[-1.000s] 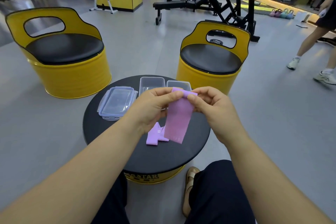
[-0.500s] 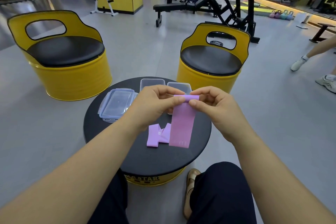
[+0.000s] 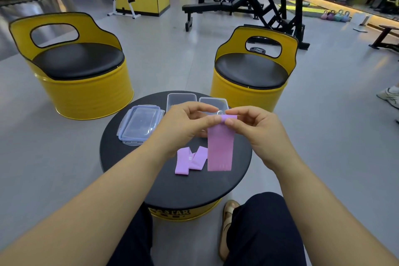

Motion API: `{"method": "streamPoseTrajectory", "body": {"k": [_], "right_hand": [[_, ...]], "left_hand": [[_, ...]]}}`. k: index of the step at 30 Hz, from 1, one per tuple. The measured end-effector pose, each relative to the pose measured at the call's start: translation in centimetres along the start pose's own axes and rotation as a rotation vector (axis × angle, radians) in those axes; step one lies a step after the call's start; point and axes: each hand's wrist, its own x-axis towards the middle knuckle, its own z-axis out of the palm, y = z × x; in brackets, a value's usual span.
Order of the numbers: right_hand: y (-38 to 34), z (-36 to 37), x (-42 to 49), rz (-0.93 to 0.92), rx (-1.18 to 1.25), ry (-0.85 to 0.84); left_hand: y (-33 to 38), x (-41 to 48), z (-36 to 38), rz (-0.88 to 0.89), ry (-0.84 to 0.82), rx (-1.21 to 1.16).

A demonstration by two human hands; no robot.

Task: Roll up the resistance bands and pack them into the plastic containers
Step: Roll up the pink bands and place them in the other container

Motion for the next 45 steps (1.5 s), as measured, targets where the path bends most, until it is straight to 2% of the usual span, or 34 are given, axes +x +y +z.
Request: {"method": "streamPoseTrajectory", "body": {"k": [10,15,19,24,32,40,45], "right_hand": [[0.5,0.1,0.0,0.035,0.019,-0.046],[0.6,0.2,0.1,0.054,0.019,-0.009],[0.4,0.2,0.0,0.033,0.026,-0.007],[0.6,-0.1,-0.1,0.018,0.046,-0.007],[0.7,-0.2,-0.2,0.062,0.032,-0.038],[0.7,-0.3,-0.3,0.061,0.052,-0.016],[1.2,-0.2,-0.3,0.058,0.150,-0.010]], "left_hand": [[-0.2,-0.1,-0.1,0.014,0.046,0.032],[-0.2,-0.1,-0.1,0.037,0.061,0.042],[-0.2,-0.2,-0.1,0.047,0.036,0.034],[0.0,-0.4,0.1,-0.031,0.000,0.007],[-0.4,-0.2,0.0,0.008,0.049,0.011],[-0.5,-0.3,0.0,0.039,0.022,0.002],[-0.8,-0.4,0.1,-0.039,-0.015,-0.027]]}}
